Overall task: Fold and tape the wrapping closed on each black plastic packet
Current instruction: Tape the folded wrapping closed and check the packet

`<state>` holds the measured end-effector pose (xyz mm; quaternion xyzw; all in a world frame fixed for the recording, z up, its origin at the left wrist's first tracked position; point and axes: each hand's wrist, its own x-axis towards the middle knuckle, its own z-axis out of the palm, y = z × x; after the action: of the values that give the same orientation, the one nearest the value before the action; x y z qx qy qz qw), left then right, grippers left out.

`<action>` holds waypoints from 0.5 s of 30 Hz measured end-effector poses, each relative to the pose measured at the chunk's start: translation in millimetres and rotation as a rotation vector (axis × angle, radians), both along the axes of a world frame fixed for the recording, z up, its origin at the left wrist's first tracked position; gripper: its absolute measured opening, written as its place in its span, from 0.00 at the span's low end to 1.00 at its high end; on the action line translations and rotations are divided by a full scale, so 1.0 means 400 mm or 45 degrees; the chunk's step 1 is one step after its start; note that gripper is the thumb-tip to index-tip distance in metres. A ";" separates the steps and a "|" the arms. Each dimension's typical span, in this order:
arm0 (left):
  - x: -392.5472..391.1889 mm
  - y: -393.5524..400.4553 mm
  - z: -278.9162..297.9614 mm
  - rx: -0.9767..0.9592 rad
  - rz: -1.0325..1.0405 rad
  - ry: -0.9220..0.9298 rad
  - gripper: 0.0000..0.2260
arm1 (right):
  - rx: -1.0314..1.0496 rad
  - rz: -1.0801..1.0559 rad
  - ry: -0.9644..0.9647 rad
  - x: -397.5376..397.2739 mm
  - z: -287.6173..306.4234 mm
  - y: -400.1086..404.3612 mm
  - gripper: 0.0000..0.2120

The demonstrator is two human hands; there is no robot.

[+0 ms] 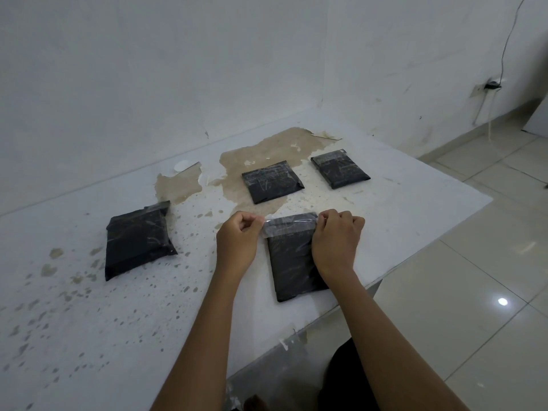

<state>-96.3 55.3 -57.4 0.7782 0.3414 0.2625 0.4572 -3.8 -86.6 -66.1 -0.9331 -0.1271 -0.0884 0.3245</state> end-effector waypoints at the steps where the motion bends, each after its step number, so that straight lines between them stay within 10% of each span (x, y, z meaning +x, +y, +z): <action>1: 0.000 0.000 0.003 -0.004 -0.002 0.002 0.08 | 0.002 -0.003 0.004 0.001 -0.001 0.001 0.15; 15: -0.013 -0.020 0.028 -0.599 -0.005 -0.298 0.08 | 0.089 0.106 0.011 0.008 -0.010 -0.002 0.18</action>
<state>-101.5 47.3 -46.2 0.6154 0.3363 0.2630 0.6626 -0.6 -87.5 -70.0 -0.9155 -0.1614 -0.0750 0.3609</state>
